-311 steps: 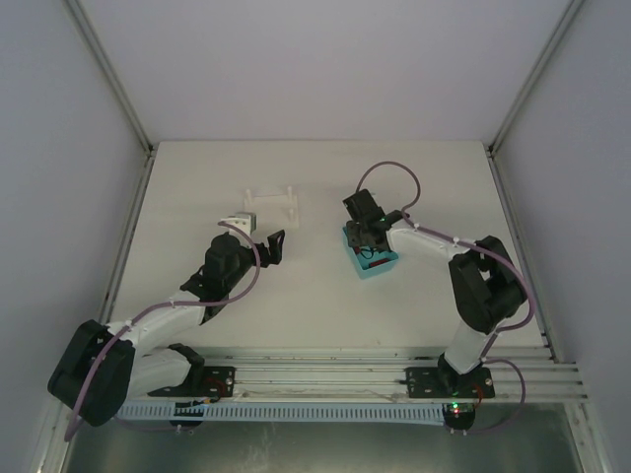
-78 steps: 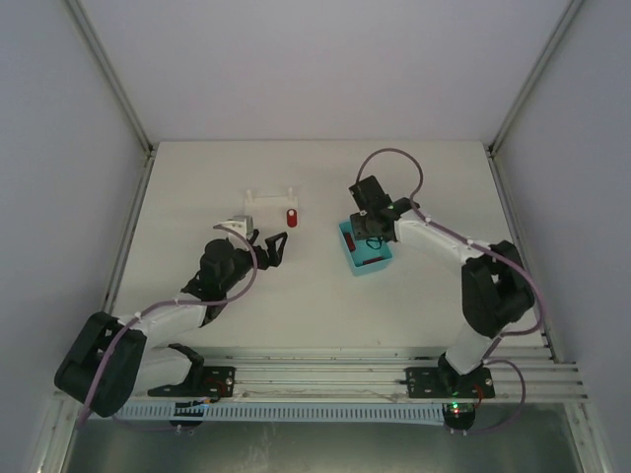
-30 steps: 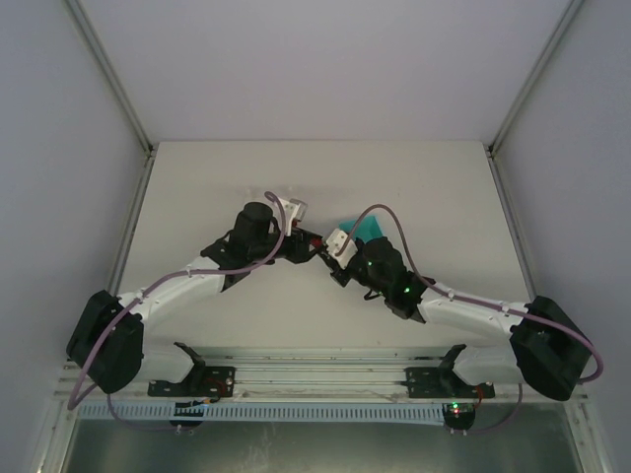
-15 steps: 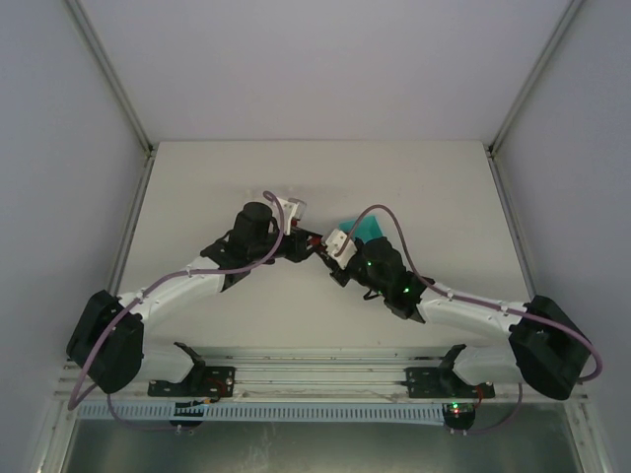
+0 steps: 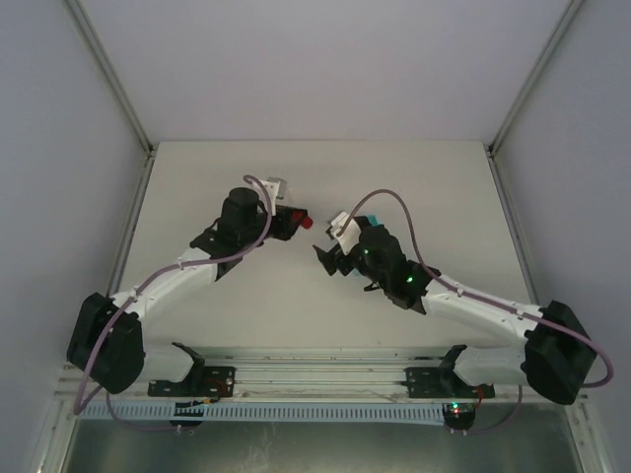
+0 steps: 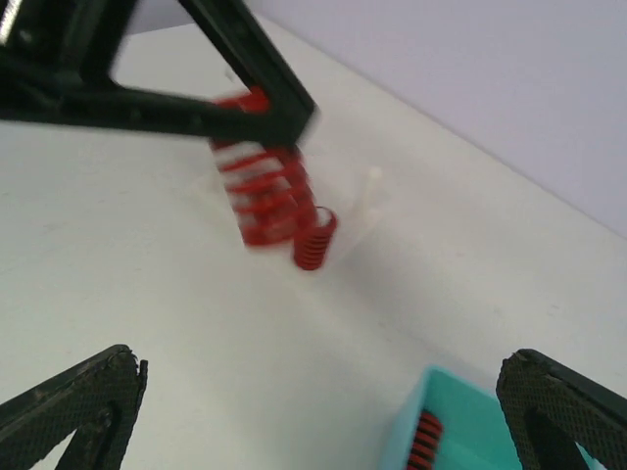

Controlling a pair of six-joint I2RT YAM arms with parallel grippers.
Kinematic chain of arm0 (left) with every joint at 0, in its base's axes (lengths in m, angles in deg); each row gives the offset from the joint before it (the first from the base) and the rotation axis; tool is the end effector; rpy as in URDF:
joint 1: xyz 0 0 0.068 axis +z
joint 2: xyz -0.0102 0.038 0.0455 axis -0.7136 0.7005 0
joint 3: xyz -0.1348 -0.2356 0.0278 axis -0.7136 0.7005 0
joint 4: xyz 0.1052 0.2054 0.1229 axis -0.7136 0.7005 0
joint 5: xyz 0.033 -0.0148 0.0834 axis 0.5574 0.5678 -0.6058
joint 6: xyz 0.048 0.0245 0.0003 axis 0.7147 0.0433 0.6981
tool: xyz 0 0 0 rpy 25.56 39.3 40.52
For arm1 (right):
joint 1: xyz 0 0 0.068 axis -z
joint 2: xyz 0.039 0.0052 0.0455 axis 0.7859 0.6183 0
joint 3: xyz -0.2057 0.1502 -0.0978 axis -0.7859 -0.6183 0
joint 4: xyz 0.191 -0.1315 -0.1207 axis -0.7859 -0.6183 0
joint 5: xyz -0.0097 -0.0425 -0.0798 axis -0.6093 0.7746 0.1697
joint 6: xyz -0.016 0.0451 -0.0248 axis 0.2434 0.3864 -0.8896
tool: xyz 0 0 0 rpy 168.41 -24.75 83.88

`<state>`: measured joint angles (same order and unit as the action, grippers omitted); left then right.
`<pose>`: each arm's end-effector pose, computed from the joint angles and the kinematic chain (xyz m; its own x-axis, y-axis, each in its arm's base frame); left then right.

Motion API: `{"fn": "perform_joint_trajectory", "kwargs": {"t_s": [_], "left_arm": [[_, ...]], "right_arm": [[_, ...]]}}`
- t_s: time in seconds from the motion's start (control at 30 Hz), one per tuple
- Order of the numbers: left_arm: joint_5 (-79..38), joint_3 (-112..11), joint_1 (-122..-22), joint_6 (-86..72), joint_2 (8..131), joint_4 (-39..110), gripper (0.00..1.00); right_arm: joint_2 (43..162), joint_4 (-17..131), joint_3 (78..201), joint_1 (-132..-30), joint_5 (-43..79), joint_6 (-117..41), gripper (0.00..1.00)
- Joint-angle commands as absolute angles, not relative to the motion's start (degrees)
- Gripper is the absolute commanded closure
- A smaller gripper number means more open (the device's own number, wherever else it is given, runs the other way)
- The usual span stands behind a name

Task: Install the large spring

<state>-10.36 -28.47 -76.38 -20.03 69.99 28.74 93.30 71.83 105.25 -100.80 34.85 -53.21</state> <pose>0.2564 -0.1663 0.2833 -0.5435 -0.1331 -0.8288 0.5701 0.6662 -0.4808 0.1901 0.2098 0.2617 -0.0832 -0.3195 -0.9439 -0.6617 0.7259 -0.1874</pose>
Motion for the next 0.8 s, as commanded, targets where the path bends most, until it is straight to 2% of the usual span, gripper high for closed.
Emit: {"fn": "perform_joint_trajectory", "kwargs": {"t_s": [0.0, 0.17, 0.4, 0.77], "left_arm": [[-21.33, -32.99, -73.79, -15.92, 70.68, 28.32, 1.0], [-31.74, -37.16, -72.22, -11.18, 76.41, 28.22, 1.0], [-40.58, -45.21, -71.84, -4.81, 88.19, 28.43, 1.0], [-38.06, -59.7, -69.79, -3.13, 102.34, 34.37, 1.0]], "right_arm": [[90.22, 61.37, 108.72, -101.05, 47.21, -45.59, 0.01], [91.47, 57.59, 108.84, -99.32, 58.34, -41.37, 0.01], [91.33, 58.36, 105.05, -94.43, 59.04, -36.31, 0.01], [88.26, 59.71, 102.36, -92.64, 58.81, -36.01, 0.01]]}}
